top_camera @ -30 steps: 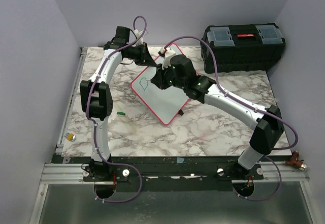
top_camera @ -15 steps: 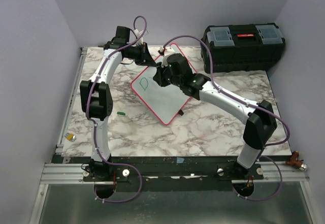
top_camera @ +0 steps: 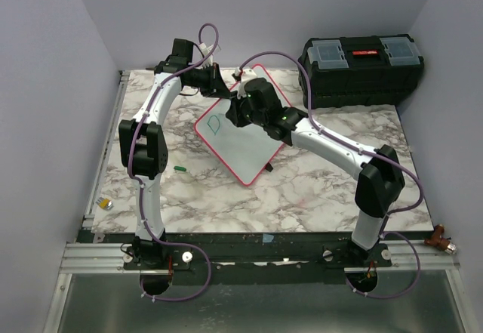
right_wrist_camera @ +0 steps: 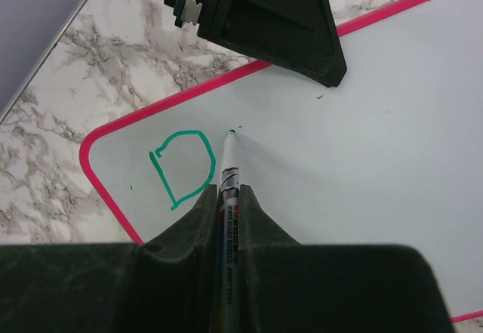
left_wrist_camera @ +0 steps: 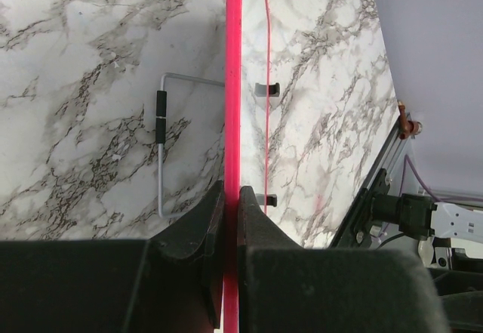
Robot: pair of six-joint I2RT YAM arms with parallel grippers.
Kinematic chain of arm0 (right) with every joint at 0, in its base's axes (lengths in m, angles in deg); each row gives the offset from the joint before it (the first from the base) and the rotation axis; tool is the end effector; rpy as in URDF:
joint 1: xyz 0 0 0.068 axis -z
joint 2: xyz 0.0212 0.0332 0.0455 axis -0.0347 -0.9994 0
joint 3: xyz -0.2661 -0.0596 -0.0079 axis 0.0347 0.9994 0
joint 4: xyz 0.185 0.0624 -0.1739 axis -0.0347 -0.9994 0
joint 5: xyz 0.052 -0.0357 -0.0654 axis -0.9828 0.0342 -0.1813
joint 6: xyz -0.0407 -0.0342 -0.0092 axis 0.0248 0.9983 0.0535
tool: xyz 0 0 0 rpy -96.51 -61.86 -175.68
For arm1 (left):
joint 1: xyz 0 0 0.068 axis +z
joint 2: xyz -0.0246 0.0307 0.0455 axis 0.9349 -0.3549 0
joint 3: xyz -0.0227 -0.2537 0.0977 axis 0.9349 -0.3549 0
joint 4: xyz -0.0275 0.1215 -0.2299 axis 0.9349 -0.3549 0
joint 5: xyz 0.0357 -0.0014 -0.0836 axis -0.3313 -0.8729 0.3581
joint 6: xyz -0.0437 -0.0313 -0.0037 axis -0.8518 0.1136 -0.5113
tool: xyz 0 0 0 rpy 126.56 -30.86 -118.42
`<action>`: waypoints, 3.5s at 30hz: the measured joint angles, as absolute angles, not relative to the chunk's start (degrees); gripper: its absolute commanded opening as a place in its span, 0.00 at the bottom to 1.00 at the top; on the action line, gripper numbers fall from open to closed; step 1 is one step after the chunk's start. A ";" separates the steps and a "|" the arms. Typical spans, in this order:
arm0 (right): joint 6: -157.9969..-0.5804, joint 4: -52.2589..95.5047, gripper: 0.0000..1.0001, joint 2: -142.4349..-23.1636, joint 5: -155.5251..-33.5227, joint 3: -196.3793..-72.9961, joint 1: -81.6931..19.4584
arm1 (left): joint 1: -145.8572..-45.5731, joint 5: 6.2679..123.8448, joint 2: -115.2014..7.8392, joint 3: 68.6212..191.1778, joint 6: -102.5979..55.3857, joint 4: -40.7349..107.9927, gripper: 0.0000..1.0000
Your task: Write a sentence on the whiteboard
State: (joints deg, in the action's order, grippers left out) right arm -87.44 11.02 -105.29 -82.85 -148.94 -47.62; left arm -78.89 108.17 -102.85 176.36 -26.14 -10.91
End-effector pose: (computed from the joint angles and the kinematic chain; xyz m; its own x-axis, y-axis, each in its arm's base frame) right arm 0.3050 0.3082 0.3243 -0.4569 -0.0986 -0.8840 -0.5698 0.7956 0.2058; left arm 0.4721 -0.1087 0.2933 -0.8651 -0.0070 -0.5016 0.4180 0.5428 -0.7285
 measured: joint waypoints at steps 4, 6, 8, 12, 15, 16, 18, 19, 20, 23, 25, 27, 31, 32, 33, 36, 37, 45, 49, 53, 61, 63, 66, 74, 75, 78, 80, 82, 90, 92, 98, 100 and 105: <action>-87.44 11.04 0.01 -105.53 -82.85 -148.94 -47.35 | -78.89 107.91 -102.85 176.36 -25.96 -10.93 0.00; -87.44 11.10 0.01 -105.53 -82.85 -148.83 -47.29 | -78.89 107.89 -102.85 176.36 -25.96 -10.93 0.00; -87.44 11.54 0.01 -105.53 -82.85 -148.39 -47.29 | -78.89 107.73 -102.85 176.36 -25.92 -10.98 0.00; -87.46 13.11 0.01 -105.16 -82.85 -146.78 -47.29 | -78.89 107.38 -102.85 176.36 -25.61 -11.04 0.00; -87.48 13.77 0.01 -104.35 -82.85 -145.05 -47.29 | -78.89 107.34 -102.85 176.36 -25.54 -11.06 0.00; -87.48 13.84 0.01 -104.02 -82.85 -144.37 -47.29 | -78.89 107.32 -102.85 176.36 -25.52 -11.06 0.00; -87.54 13.95 0.01 -103.32 -82.85 -143.13 -47.14 | -78.89 107.27 -102.85 176.36 -25.52 -11.08 0.00; -87.63 13.97 0.01 -102.99 -82.85 -142.58 -47.09 | -78.89 107.30 -102.85 176.36 -25.52 -11.08 0.00; -87.70 13.97 0.01 -102.73 -82.85 -142.19 -47.05 | -78.89 107.30 -102.85 176.36 -25.54 -11.08 0.00; -88.05 13.95 0.01 -101.72 -82.87 -140.44 -47.00 | -78.89 107.32 -102.85 176.36 -25.57 -11.11 0.00; -88.16 13.75 0.01 -101.27 -82.87 -139.69 -46.98 | -78.89 107.32 -102.85 176.36 -25.57 -11.11 0.00; -88.37 13.55 0.01 -101.05 -82.89 -139.50 -46.98 | -78.89 107.32 -102.85 176.38 -25.59 -11.13 0.00; -88.57 13.55 0.01 -101.03 -82.89 -139.50 -46.98 | -78.93 107.32 -102.85 176.47 -25.57 -11.24 0.00; -88.57 13.55 0.01 -101.03 -82.89 -139.52 -46.98 | -78.93 107.32 -102.85 176.47 -25.57 -11.26 0.00; -88.57 13.55 0.01 -101.03 -82.92 -139.52 -46.98 | -78.93 107.32 -102.85 176.49 -25.57 -11.28 0.00; -88.57 13.20 0.01 -101.05 -82.92 -139.80 -46.98 | -78.97 107.32 -102.85 176.56 -25.57 -11.33 0.00; -88.57 12.94 0.01 -101.13 -82.92 -140.11 -46.98 | -79.00 107.32 -102.85 176.56 -25.57 -11.33 0.00; -88.57 12.22 0.01 -102.51 -82.92 -143.24 -46.98 | -79.11 107.32 -102.78 176.69 -25.54 -11.41 0.00; -88.55 12.18 0.01 -103.23 -82.89 -144.46 -46.98 | -79.11 107.32 -102.78 176.75 -25.52 -11.43 0.00; -88.55 12.11 0.01 -103.91 -82.85 -145.64 -46.98 | -79.11 107.30 -102.78 176.75 -25.52 -11.43 0.00; -88.51 11.63 0.01 -105.16 -81.41 -147.96 -46.98 | -79.11 107.30 -102.78 176.75 -25.50 -11.46 0.00; -88.51 11.58 0.01 -105.24 -81.06 -148.18 -46.98 | -79.11 107.30 -102.78 176.75 -25.50 -11.43 0.00; -88.48 11.08 0.01 -105.44 -80.56 -148.74 -46.98 | -79.11 107.32 -102.76 176.75 -25.50 -11.43 0.00; -88.46 10.62 0.01 -105.31 -80.10 -149.12 -46.98 | -79.19 107.32 -102.76 176.93 -25.50 -11.52 0.00; -88.46 10.60 0.01 -105.09 -80.07 -149.07 -46.98 | -79.26 107.32 -102.76 177.06 -25.50 -11.68 0.00; -88.46 10.67 0.01 -103.58 -80.03 -148.57 -46.98 | -79.50 107.32 -102.76 177.58 -25.41 -12.02 0.00; -88.46 10.75 0.01 -102.05 -79.90 -147.89 -46.98 | -79.72 107.27 -102.76 178.09 -25.24 -12.48 0.00; -88.46 10.99 0.01 -100.28 -79.57 -146.95 -46.90 | -79.98 107.25 -102.76 178.41 -25.02 -12.64 0.00; -88.46 12.42 0.01 -96.04 -78.59 -141.07 -46.17 | -80.99 106.77 -102.76 180.03 -23.86 -13.95 0.00; -88.48 12.42 0.01 -96.04 -78.59 -139.83 -46.06 | -81.20 106.68 -102.76 180.23 -23.77 -14.04 0.00; -88.53 12.79 0.01 -96.04 -78.63 -138.89 -45.52 | -81.36 106.49 -102.78 180.42 -23.60 -14.19 0.00; -88.53 13.07 0.01 -96.04 -78.65 -138.89 -45.39 | -81.36 106.44 -102.76 180.42 -23.58 -14.28 0.00; -88.53 13.31 0.01 -96.22 -78.76 -139.08 -45.37 | -81.40 106.31 -102.76 180.56 -23.53 -14.45 0.00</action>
State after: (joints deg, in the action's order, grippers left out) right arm -88.53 13.31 -96.22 -78.76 -139.08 -45.37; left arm -81.40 106.31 -102.76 180.56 -23.53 -14.45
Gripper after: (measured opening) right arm 0.124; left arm 0.078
